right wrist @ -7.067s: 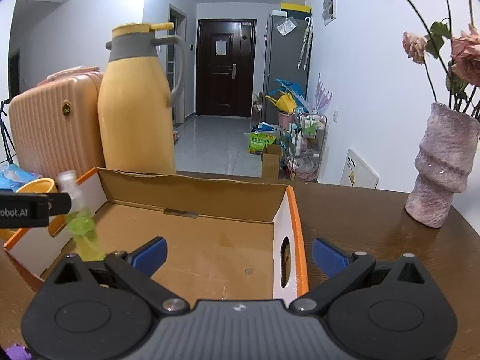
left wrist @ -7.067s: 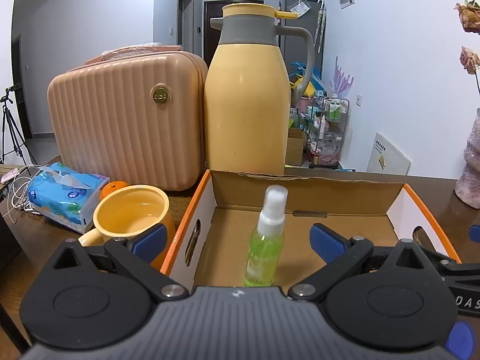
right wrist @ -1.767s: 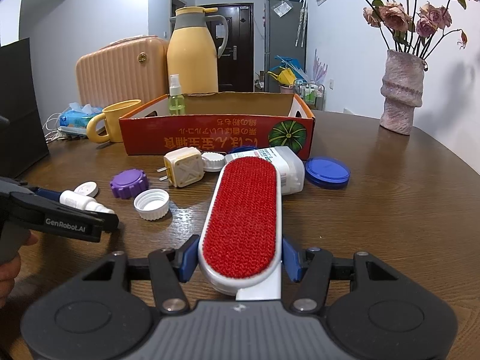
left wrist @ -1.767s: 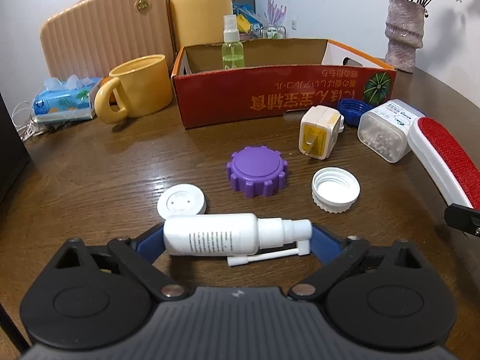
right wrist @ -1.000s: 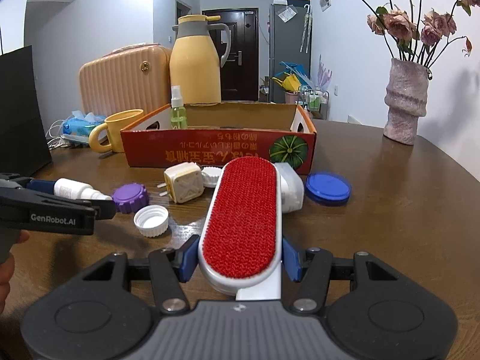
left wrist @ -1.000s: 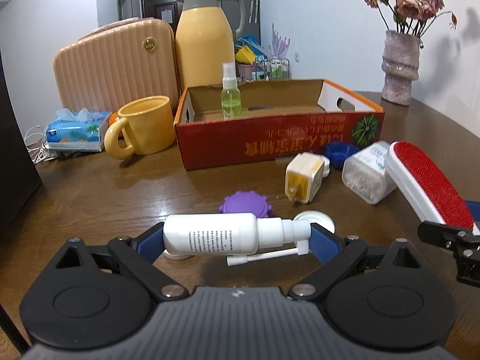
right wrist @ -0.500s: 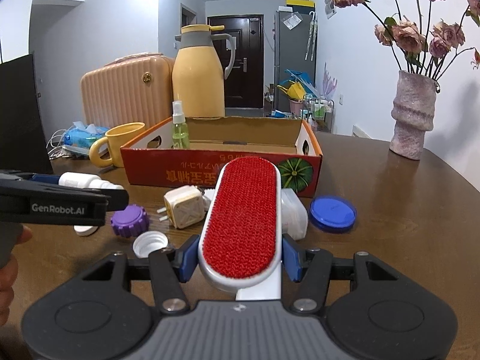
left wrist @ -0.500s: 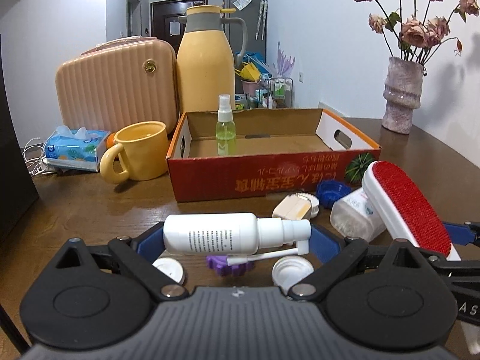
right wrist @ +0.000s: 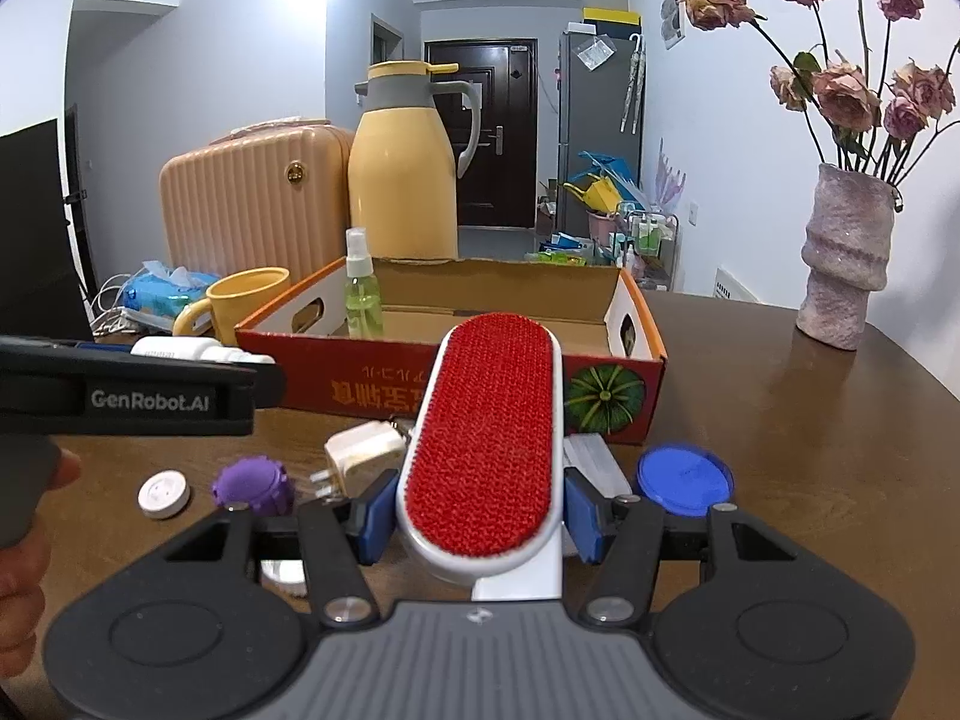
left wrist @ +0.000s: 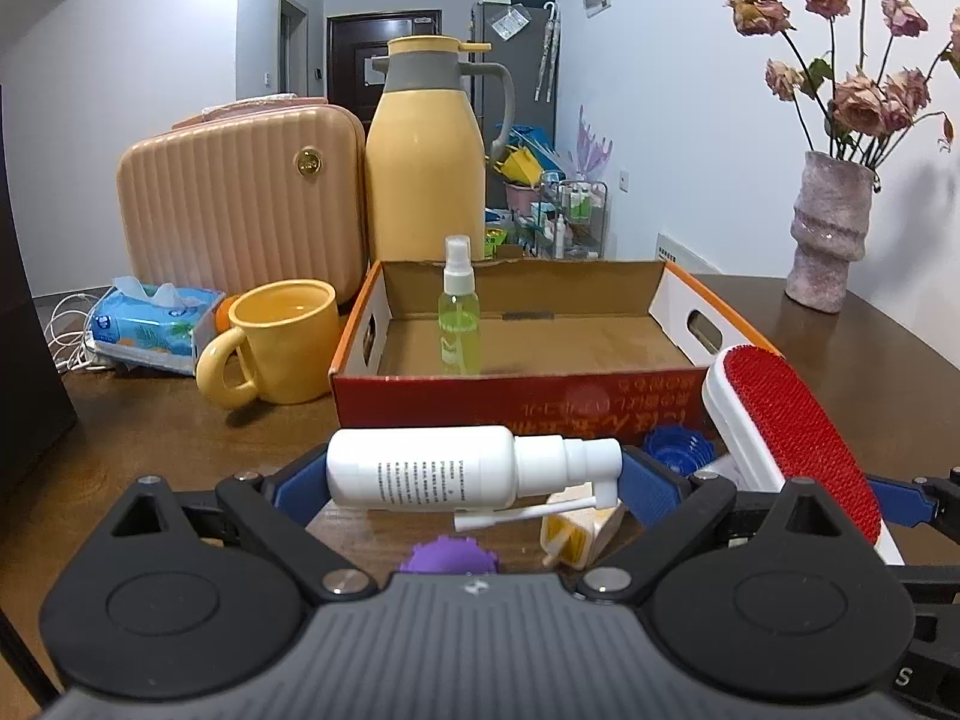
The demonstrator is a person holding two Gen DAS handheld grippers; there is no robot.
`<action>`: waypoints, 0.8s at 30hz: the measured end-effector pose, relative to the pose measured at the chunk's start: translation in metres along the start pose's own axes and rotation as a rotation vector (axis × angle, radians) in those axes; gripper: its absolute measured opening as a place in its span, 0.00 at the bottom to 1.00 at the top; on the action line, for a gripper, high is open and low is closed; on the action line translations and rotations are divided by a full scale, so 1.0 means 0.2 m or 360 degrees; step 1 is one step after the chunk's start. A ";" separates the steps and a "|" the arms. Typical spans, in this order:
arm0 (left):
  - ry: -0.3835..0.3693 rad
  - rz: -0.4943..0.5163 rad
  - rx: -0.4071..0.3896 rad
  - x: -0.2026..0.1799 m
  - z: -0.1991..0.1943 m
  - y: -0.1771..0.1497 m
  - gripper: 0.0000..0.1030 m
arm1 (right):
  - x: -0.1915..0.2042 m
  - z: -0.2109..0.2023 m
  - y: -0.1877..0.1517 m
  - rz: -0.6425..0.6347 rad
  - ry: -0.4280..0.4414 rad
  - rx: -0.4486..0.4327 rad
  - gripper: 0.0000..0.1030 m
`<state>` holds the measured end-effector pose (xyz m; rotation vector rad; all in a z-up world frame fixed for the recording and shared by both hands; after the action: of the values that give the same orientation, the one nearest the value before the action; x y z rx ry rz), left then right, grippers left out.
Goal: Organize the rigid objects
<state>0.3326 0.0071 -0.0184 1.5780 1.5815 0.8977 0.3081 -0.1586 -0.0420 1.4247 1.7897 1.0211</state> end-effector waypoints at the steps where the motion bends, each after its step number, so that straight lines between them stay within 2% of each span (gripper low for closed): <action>1: 0.0004 -0.0003 -0.0004 0.00 0.01 0.01 0.96 | 0.00 0.01 0.01 0.0000 0.0002 -0.0004 0.54; 24: 0.0103 -0.0079 -0.0101 0.02 0.23 0.23 0.96 | -0.13 0.27 0.31 0.0040 -0.0046 -0.0089 0.54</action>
<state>0.3951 0.0107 -0.0010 1.4731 1.6138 0.9712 0.3900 -0.1656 -0.0166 1.4243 1.7133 1.0503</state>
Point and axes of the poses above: each gripper's, at about its wrist camera, not at the fingertips, and z roughly the way its jaws point, x to its left, y to its top, the point moved 7 cm from there along z, roughly the way its jaws point, and after that the axes turned 2 degrees about -y, right-handed, at the moved point
